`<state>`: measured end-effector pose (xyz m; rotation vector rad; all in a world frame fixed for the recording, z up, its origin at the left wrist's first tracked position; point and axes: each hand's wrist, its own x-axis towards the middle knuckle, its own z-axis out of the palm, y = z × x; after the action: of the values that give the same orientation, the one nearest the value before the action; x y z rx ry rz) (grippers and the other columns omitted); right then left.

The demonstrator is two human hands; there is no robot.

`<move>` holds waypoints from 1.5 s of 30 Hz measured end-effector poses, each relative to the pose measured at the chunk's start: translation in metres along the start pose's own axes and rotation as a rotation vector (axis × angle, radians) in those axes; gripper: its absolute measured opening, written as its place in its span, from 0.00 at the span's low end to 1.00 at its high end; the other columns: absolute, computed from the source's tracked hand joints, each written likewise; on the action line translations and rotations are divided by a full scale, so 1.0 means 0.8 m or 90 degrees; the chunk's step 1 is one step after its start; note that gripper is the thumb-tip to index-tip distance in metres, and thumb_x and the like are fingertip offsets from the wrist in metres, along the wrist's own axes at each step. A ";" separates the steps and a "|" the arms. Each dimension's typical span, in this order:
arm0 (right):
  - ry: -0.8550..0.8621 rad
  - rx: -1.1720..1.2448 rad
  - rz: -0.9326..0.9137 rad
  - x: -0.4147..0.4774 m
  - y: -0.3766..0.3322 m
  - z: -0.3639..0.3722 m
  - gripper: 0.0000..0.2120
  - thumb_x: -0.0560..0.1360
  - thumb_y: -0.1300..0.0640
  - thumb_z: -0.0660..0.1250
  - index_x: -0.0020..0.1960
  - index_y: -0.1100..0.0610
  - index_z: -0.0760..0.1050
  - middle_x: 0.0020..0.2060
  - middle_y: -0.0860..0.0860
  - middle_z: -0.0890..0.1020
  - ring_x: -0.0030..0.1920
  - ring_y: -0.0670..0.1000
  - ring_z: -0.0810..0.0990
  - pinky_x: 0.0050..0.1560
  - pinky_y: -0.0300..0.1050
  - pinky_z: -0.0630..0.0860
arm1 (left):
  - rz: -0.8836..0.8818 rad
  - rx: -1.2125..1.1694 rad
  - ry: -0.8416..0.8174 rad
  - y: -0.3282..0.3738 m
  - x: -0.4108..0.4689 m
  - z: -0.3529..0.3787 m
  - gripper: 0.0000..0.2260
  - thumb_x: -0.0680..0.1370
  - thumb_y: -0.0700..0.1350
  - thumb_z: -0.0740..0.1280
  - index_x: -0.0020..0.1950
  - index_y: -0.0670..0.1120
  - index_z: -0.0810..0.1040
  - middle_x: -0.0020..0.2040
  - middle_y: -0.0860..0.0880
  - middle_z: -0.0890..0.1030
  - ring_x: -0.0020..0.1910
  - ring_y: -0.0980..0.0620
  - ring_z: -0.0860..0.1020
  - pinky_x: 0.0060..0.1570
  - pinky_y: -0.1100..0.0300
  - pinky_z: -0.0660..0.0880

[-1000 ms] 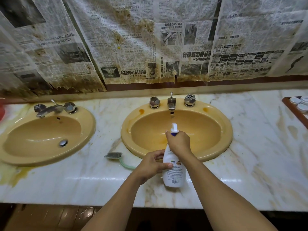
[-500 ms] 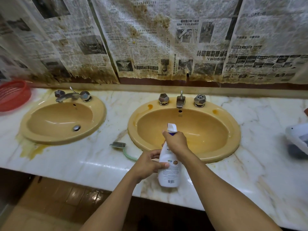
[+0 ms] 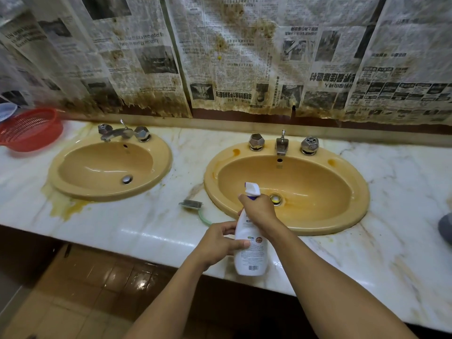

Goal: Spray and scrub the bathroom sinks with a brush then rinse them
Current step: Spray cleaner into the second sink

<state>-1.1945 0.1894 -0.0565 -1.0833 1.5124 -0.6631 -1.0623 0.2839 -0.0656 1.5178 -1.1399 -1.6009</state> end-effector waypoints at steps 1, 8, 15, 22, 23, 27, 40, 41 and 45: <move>0.004 -0.001 -0.001 -0.002 0.001 0.002 0.15 0.74 0.45 0.69 0.43 0.58 0.81 0.37 0.55 0.86 0.39 0.56 0.85 0.45 0.50 0.81 | 0.001 0.004 0.003 -0.001 -0.001 -0.001 0.19 0.73 0.40 0.79 0.63 0.50 0.84 0.57 0.48 0.86 0.56 0.48 0.85 0.55 0.46 0.83; 0.018 0.004 -0.019 -0.022 0.000 0.013 0.16 0.75 0.46 0.70 0.42 0.60 0.82 0.39 0.55 0.86 0.36 0.53 0.81 0.44 0.48 0.78 | 0.007 0.024 -0.007 -0.009 -0.011 -0.021 0.21 0.71 0.43 0.81 0.63 0.51 0.84 0.56 0.50 0.86 0.55 0.48 0.85 0.56 0.43 0.83; 0.046 0.011 -0.020 -0.025 0.002 0.022 0.14 0.75 0.45 0.71 0.42 0.56 0.79 0.38 0.54 0.85 0.41 0.57 0.84 0.45 0.49 0.79 | 0.019 0.031 -0.005 -0.012 -0.020 -0.019 0.21 0.72 0.43 0.81 0.64 0.51 0.84 0.56 0.51 0.86 0.56 0.50 0.85 0.56 0.45 0.83; -0.022 0.020 -0.042 -0.020 -0.002 0.010 0.18 0.76 0.44 0.71 0.46 0.61 0.82 0.41 0.55 0.86 0.38 0.53 0.81 0.45 0.48 0.78 | 0.009 0.011 0.028 -0.011 -0.016 -0.013 0.22 0.70 0.44 0.82 0.64 0.52 0.84 0.58 0.49 0.86 0.56 0.46 0.85 0.57 0.42 0.82; -0.028 0.009 -0.042 -0.017 -0.003 0.008 0.18 0.76 0.44 0.71 0.44 0.61 0.83 0.41 0.55 0.86 0.38 0.53 0.81 0.44 0.49 0.78 | 0.010 0.007 0.032 -0.009 -0.016 -0.009 0.22 0.71 0.44 0.81 0.64 0.52 0.84 0.58 0.49 0.86 0.56 0.46 0.85 0.57 0.42 0.82; -0.064 0.004 -0.029 -0.006 -0.005 -0.005 0.15 0.74 0.46 0.70 0.43 0.59 0.80 0.36 0.55 0.86 0.39 0.58 0.86 0.48 0.55 0.82 | 0.007 -0.008 0.055 -0.002 -0.012 0.013 0.21 0.73 0.42 0.80 0.65 0.52 0.83 0.58 0.50 0.86 0.55 0.47 0.86 0.57 0.43 0.83; -0.211 -0.070 -0.028 0.025 0.018 -0.175 0.15 0.73 0.47 0.74 0.53 0.56 0.82 0.45 0.55 0.88 0.43 0.57 0.88 0.46 0.48 0.78 | -0.031 0.409 0.222 -0.015 0.037 0.042 0.30 0.70 0.51 0.81 0.71 0.50 0.78 0.68 0.54 0.76 0.68 0.53 0.75 0.66 0.59 0.72; -0.227 -0.080 -0.028 0.026 0.021 -0.187 0.15 0.73 0.47 0.74 0.54 0.55 0.82 0.45 0.55 0.88 0.43 0.57 0.88 0.46 0.48 0.77 | -0.028 0.447 0.237 -0.021 0.039 0.039 0.32 0.71 0.52 0.81 0.72 0.51 0.76 0.72 0.52 0.73 0.71 0.51 0.72 0.69 0.58 0.70; -0.261 -0.089 -0.033 0.022 0.027 -0.212 0.11 0.76 0.50 0.73 0.57 0.50 0.81 0.45 0.52 0.88 0.37 0.52 0.85 0.40 0.43 0.77 | -0.111 0.573 0.247 -0.044 0.050 0.031 0.47 0.69 0.64 0.78 0.82 0.53 0.61 0.84 0.49 0.55 0.82 0.47 0.55 0.80 0.45 0.57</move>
<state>-1.3626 0.1578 -0.0428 -1.2800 1.1901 -0.3448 -1.0877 0.2664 -0.1158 2.4087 -1.6198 -0.8095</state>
